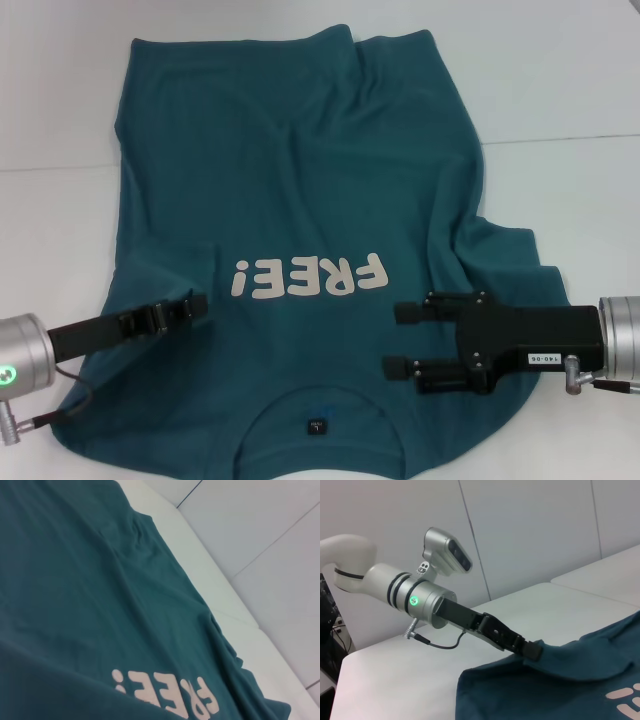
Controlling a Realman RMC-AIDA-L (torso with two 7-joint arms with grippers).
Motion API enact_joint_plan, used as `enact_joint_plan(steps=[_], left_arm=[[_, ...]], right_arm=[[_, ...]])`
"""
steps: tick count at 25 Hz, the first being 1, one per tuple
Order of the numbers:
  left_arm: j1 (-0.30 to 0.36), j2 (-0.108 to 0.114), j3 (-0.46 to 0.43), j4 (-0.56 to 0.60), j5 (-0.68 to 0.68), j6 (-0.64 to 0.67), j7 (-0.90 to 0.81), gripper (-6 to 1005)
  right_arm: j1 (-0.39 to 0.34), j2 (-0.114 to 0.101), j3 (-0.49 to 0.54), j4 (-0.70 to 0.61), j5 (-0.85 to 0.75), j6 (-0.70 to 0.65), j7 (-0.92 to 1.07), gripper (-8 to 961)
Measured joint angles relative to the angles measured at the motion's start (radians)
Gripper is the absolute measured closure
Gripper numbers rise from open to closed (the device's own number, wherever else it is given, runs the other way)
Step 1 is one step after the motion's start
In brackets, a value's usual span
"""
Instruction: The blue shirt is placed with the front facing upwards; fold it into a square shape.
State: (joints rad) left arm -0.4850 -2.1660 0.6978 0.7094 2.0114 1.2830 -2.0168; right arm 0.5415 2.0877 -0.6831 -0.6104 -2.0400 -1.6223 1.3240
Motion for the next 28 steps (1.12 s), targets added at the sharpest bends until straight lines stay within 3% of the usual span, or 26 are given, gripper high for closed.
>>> enact_joint_plan(steps=[13, 27, 28], left_arm=[[-0.035, 0.001, 0.000, -0.068, -0.025, -0.019, 0.042, 904], [0.022, 0.008, -0.015, -0.004, -0.026, 0.099, 0.068, 876], [0.021, 0.009, -0.015, -0.003, -0.026, 0.104, 0.068, 840]], right_arm=[[0.000, 0.000, 0.002, 0.000, 0.000, 0.001, 0.000, 218], [0.000, 0.000, 0.007, -0.006, 0.012, -0.003, 0.000, 222], [0.000, 0.000, 0.007, -0.007, 0.013, -0.002, 0.000, 222]])
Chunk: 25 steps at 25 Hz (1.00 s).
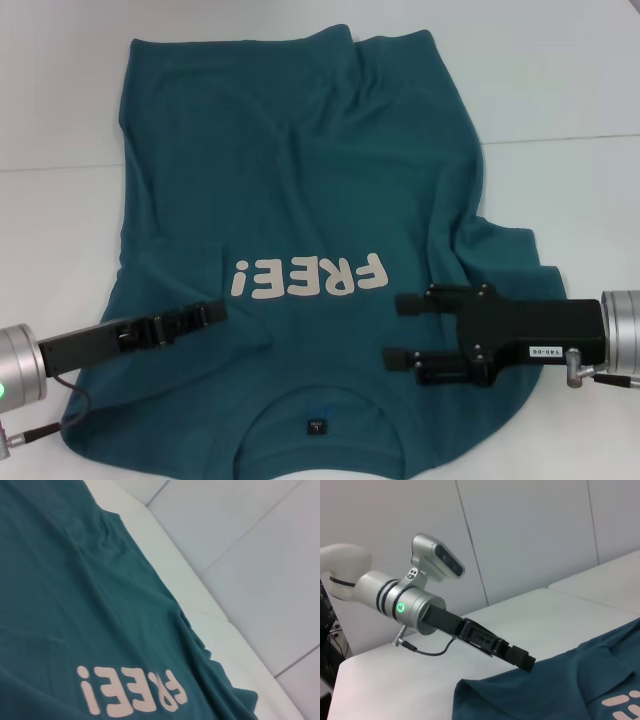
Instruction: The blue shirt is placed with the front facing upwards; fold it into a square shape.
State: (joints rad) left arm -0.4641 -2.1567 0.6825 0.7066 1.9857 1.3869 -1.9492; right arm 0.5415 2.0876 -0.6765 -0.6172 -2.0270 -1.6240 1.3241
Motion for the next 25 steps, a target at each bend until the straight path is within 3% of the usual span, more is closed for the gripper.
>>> enact_joint_plan(steps=[10, 13, 18, 25], left_arm=[[0.001, 0.003, -0.104, 0.032, -0.068, 0.006, 0.024, 454], [0.004, 0.006, -0.113, 0.036, -0.098, 0.019, 0.034, 220], [0.005, 0.007, -0.115, 0.036, -0.118, 0.039, 0.062, 103], [0.006, 0.008, -0.108, 0.036, -0.110, 0.065, 0.126, 108]], right_arm=[[-0.013, -0.011, 0.011, -0.003, 0.040, 0.055, 0.034, 224], [-0.016, -0.022, 0.040, -0.004, 0.041, 0.094, 0.085, 225], [-0.035, -0.049, 0.072, -0.052, 0.037, 0.142, 0.226, 226], [-0.089, -0.061, 0.074, -0.161, 0.019, 0.255, 0.476, 228]])
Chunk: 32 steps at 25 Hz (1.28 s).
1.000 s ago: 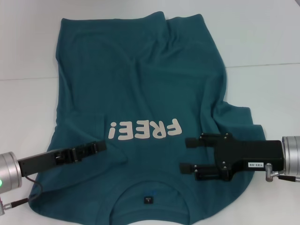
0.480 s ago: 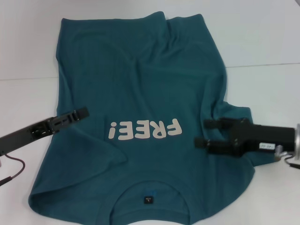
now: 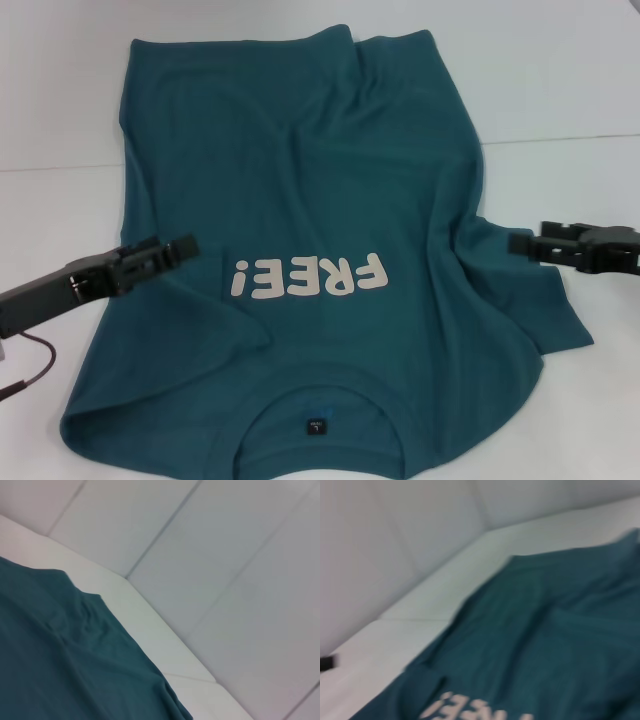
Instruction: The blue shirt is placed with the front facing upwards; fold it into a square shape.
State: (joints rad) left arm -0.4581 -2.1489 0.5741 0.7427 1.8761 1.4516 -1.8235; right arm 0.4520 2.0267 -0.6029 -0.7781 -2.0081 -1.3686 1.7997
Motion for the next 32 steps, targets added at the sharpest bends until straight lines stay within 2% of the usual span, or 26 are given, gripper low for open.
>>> enact_joint_plan(steps=[10, 20, 25, 32], left_arm=[[-0.010, 0.013, 0.009, 0.005, 0.129, 0.144, 0.057, 107], [-0.007, 0.006, 0.065, 0.005, 0.197, 0.161, 0.174, 111], [-0.006, 0.004, 0.070, 0.004, 0.197, 0.157, 0.254, 111], [-0.003, 0.000, 0.064, 0.004, 0.191, 0.149, 0.357, 111]], right_arm=[[-0.008, -0.008, 0.005, -0.086, -0.195, 0.090, 0.259, 230], [0.012, -0.026, 0.006, -0.084, -0.305, 0.113, 0.336, 232], [0.015, -0.022, 0.006, -0.081, -0.306, 0.118, 0.337, 234], [0.042, -0.006, -0.002, -0.038, -0.307, 0.168, 0.325, 235]])
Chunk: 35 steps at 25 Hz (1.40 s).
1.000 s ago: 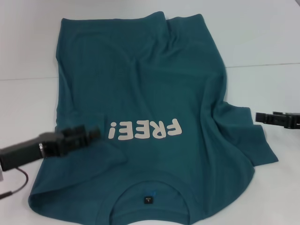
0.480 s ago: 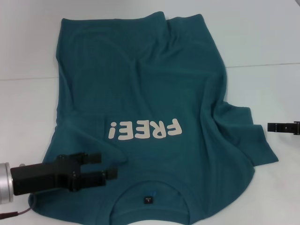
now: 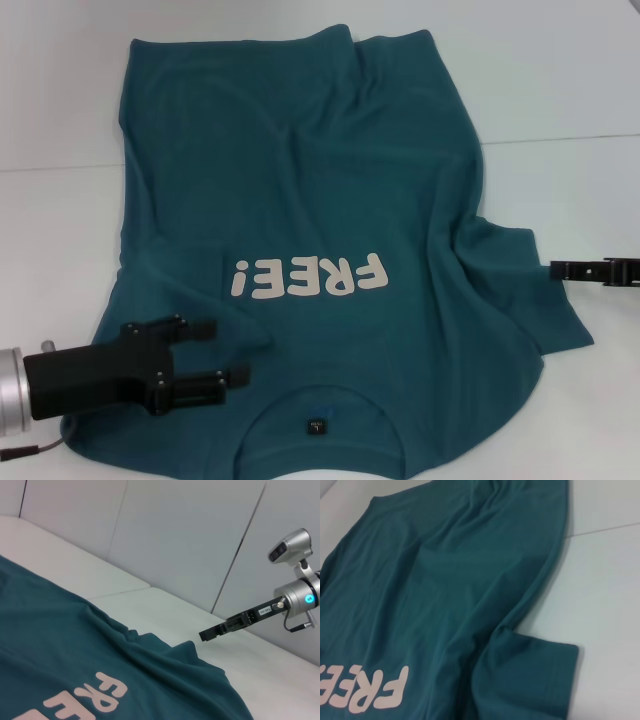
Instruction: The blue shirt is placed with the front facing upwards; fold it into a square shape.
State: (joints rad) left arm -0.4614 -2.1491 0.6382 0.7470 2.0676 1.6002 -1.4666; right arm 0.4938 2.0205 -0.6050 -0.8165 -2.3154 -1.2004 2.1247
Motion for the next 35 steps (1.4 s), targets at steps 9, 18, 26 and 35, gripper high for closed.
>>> enact_joint_plan(steps=[9, 18, 26, 35], left_arm=[[-0.002, 0.000, -0.003, 0.000, -0.003, -0.010, 0.040, 111], [-0.005, 0.000, -0.005, 0.000, -0.003, -0.011, 0.035, 110], [-0.004, 0.000, -0.005, 0.000, -0.003, -0.013, 0.034, 110], [-0.003, 0.000, -0.006, 0.000, -0.003, -0.013, 0.033, 110]], right_arm=[[0.042, 0.010, -0.002, 0.073, -0.001, 0.060, -0.028, 237], [0.050, 0.017, -0.007, 0.080, -0.001, 0.076, -0.028, 239], [0.060, 0.019, -0.028, 0.099, -0.001, 0.097, -0.029, 241], [0.061, 0.020, -0.029, 0.102, -0.001, 0.097, -0.029, 243]])
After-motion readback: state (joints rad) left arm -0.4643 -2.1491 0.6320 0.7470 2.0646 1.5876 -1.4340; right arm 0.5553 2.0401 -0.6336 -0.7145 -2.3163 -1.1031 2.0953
